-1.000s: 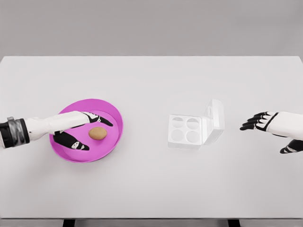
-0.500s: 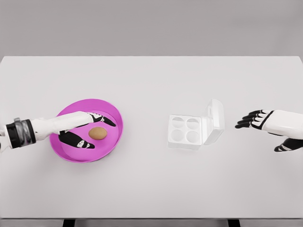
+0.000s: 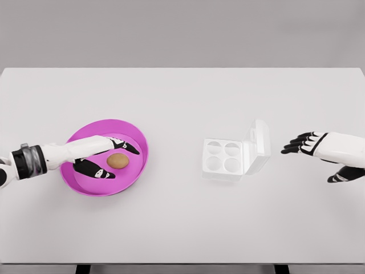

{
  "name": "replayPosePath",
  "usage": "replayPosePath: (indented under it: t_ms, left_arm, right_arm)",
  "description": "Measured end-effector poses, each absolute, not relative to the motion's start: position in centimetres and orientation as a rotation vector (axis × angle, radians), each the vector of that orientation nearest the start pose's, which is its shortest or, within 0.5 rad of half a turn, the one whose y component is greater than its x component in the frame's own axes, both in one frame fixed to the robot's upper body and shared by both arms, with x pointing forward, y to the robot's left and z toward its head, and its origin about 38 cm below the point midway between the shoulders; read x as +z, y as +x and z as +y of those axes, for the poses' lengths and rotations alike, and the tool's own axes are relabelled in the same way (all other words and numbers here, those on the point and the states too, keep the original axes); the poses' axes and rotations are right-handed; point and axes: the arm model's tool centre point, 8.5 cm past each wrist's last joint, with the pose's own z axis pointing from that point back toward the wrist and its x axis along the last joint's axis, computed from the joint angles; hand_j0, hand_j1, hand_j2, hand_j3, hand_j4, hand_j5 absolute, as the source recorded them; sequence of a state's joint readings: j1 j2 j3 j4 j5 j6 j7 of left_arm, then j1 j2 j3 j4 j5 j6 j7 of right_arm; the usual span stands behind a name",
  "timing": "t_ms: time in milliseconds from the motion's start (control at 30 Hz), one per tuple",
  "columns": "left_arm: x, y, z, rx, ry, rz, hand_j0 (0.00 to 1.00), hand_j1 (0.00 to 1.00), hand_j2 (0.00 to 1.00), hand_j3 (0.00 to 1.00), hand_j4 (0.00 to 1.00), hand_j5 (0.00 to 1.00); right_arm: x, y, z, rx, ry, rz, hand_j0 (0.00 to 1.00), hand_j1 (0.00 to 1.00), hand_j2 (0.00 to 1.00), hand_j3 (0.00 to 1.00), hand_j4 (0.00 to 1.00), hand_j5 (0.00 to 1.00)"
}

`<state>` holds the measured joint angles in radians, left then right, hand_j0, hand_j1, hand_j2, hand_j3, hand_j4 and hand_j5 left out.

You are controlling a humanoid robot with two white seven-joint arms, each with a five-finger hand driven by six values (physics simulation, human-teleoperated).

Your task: Pack egg into the box and close the box lid

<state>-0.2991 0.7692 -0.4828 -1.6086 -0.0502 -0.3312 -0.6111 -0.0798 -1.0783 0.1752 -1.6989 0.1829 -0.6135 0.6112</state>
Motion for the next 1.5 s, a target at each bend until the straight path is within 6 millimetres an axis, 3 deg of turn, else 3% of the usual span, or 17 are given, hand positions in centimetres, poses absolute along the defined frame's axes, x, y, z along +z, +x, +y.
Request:
replayPosePath:
  t_ms: [667, 1500]
  left_arm:
    - [13.52, 37.77, 27.58, -1.657, -0.004, -1.362, 0.78, 0.78, 0.78, 0.78, 0.78, 0.78]
    - [13.77, 37.98, 27.39, -1.716, 0.073, -1.355, 0.75, 0.75, 0.75, 0.75, 0.75, 0.75]
  right_arm:
    - [20.79, 33.25, -37.98, 1.998, -0.267, -1.306, 1.0, 1.0, 1.0, 1.0, 1.0, 1.0]
    - [21.07, 33.23, -38.16, 2.007, -0.275, -1.297, 1.0, 1.0, 1.0, 1.0, 1.0, 1.0]
